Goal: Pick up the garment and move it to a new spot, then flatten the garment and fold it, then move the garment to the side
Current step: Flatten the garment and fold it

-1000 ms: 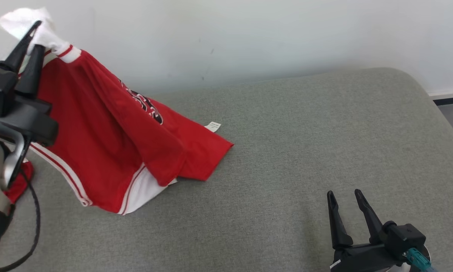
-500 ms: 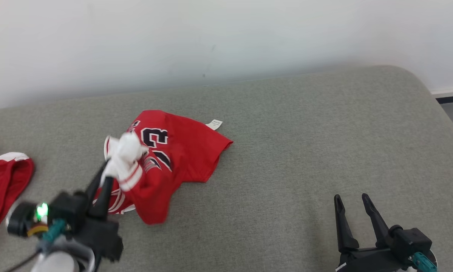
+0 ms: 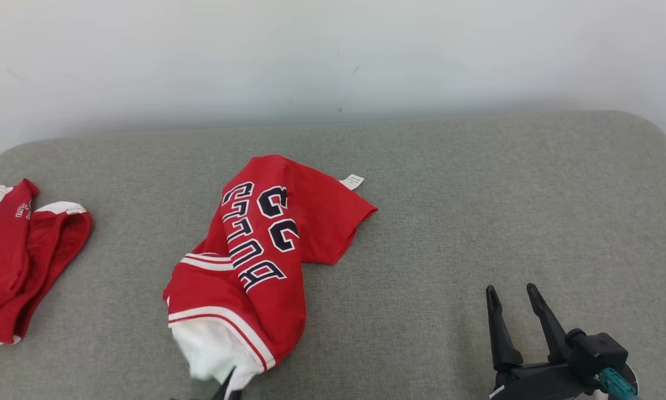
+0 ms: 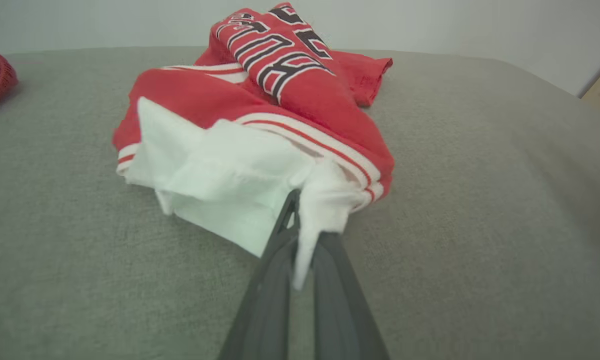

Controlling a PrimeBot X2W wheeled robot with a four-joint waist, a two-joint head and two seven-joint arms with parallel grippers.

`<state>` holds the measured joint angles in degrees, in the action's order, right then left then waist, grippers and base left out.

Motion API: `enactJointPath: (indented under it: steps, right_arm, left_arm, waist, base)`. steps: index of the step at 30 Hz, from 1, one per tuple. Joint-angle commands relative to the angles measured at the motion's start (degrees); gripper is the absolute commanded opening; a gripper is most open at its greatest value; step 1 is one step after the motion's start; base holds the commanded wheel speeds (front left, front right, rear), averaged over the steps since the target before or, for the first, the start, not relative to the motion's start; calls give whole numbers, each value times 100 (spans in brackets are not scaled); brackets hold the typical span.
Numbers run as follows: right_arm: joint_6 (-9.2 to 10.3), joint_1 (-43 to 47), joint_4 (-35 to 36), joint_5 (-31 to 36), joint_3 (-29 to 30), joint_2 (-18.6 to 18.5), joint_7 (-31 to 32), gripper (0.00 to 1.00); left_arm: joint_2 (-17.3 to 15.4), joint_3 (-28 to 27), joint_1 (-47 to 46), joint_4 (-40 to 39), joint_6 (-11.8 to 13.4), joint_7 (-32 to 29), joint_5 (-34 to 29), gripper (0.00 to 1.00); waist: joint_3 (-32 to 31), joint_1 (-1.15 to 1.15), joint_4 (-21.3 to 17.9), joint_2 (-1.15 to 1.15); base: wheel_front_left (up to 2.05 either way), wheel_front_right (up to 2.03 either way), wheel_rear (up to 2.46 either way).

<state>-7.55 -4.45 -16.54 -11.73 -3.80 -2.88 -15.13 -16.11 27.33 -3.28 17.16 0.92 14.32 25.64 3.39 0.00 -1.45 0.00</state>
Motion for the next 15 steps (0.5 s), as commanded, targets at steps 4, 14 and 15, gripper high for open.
enactJointPath:
  steps: [4,14,15]
  right_arm:
    - [13,74,-34,36,10,-1,-3,100]
    - [13,171,-67,37,64,0,-3,100]
    - [13,186,-70,38,69,-1,-3,100]
  left_arm:
    - [221,200,170,263,-111,53,28,78]
    - [198,74,65,-295,69,91,-240,100]
    - [166,14,70,-438,106,94,-268,100]
  waist:
    - [-139,0,113,0]
    - [-321,0,268,0]
    - [-340,0,283,0]
  base:
    - [0,0,0]
    - [0,0,0]
    - [0,0,0]
